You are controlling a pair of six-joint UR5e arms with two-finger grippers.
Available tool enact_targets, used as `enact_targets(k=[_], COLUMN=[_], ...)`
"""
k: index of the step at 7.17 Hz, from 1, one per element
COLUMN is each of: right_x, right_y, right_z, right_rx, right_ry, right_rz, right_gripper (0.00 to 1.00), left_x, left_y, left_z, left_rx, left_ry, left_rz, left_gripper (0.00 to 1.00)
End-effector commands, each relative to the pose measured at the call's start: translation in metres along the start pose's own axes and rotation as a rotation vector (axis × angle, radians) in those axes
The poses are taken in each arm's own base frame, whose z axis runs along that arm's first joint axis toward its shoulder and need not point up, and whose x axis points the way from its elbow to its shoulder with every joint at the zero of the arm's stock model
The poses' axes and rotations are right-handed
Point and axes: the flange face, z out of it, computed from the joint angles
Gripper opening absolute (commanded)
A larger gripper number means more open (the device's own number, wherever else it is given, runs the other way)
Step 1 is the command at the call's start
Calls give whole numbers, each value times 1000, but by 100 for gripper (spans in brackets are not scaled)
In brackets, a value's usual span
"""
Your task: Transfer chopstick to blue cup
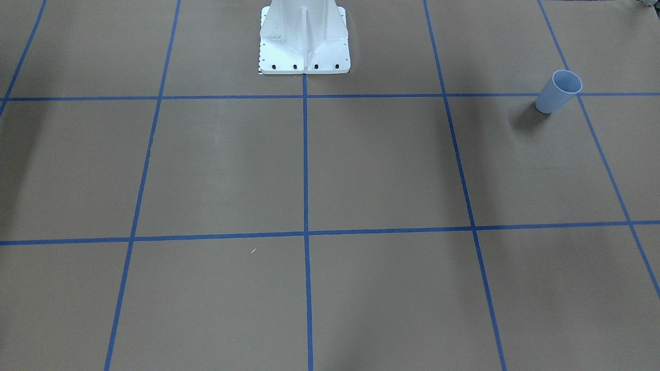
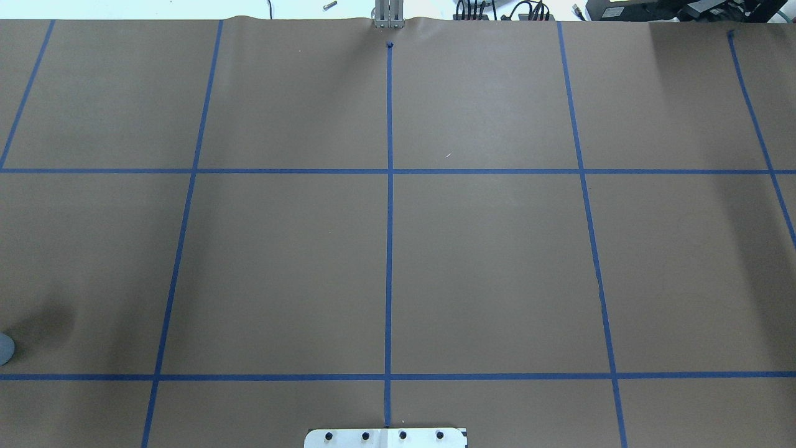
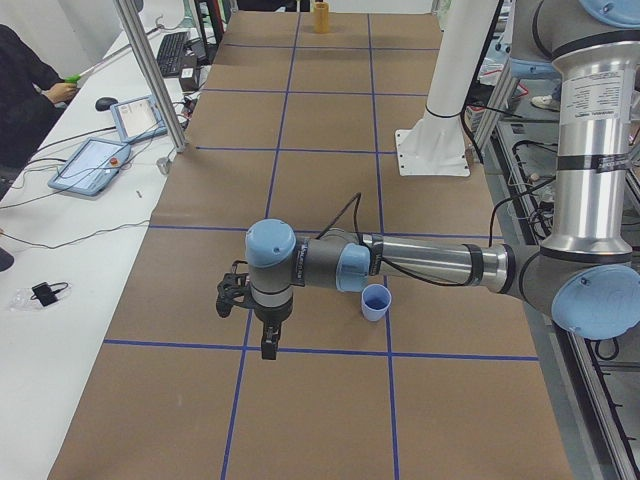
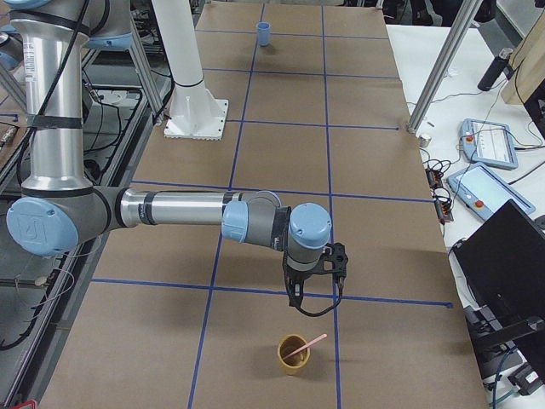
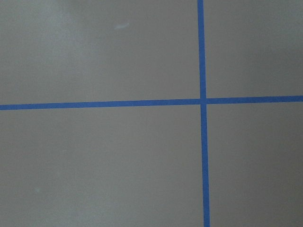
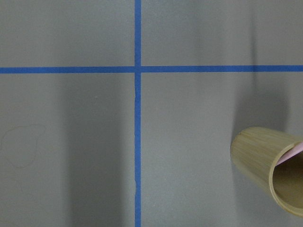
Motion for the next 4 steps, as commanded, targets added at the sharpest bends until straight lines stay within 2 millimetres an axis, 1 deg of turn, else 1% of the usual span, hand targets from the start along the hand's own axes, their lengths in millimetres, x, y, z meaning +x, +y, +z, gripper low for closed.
enact_targets(k=[1,4], right_x=[-1,-4], right_y=[-1,0], right_z=[0,-3], right_rx=[1,8], right_ry=[-1,-4], right_rz=[-3,-7], right_gripper=[100,100], left_x=[0,2], left_y=[0,-1], left_z=[0,4], left_rx=[-1,-9], left_ry=[-1,-2], left_rz=[-1,1], left_gripper=[98,98])
